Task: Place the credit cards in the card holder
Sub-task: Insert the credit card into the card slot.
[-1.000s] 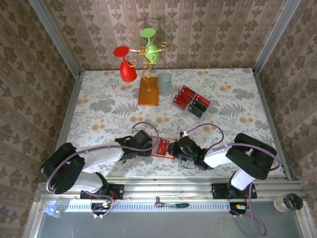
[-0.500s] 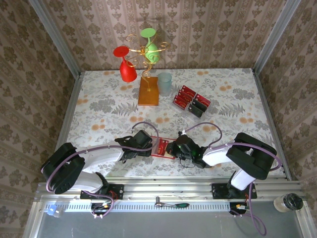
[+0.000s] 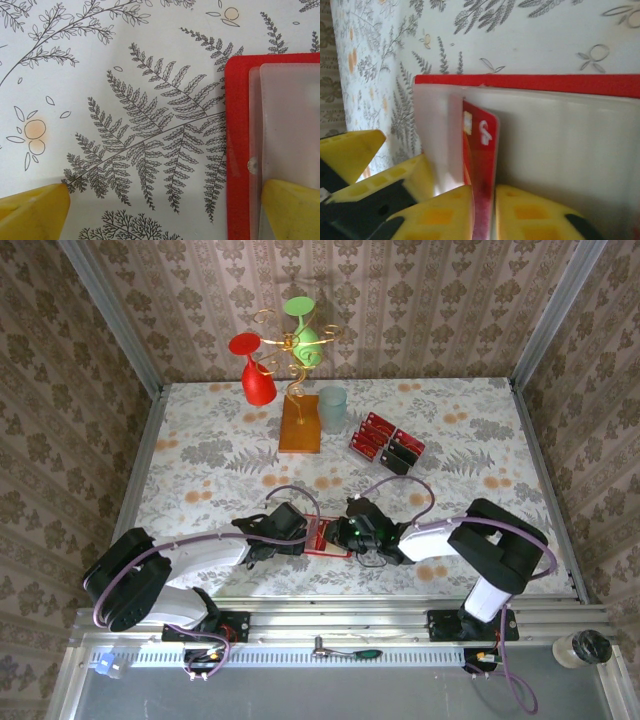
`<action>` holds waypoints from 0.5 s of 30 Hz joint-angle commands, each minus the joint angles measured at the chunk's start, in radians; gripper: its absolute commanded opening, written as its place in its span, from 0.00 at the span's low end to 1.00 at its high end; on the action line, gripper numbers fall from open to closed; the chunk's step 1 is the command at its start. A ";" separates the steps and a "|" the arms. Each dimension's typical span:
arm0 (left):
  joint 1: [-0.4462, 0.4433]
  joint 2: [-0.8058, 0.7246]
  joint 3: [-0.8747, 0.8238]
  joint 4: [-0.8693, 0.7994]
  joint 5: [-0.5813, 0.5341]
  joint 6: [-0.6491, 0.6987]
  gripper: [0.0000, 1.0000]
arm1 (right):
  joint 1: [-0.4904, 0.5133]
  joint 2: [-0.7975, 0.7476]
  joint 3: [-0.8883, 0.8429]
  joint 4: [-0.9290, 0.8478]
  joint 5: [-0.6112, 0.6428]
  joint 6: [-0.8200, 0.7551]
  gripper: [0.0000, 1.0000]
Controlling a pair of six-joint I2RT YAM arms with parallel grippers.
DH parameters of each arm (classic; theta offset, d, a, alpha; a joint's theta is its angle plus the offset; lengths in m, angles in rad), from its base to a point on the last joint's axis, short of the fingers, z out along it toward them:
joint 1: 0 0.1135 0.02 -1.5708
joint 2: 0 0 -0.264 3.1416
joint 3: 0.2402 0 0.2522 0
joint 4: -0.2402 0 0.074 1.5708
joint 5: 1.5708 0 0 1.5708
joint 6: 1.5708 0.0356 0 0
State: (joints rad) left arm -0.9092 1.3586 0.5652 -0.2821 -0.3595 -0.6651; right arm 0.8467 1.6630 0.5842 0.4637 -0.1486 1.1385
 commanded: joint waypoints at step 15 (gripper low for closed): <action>0.012 -0.082 -0.058 -0.030 -0.003 -0.033 1.00 | -0.012 -0.051 0.199 -0.444 -0.016 -0.217 0.14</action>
State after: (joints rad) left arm -0.9073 1.2945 0.5297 -0.2886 -0.3588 -0.6807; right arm 0.8402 1.5841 0.7464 0.0799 -0.1658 0.9600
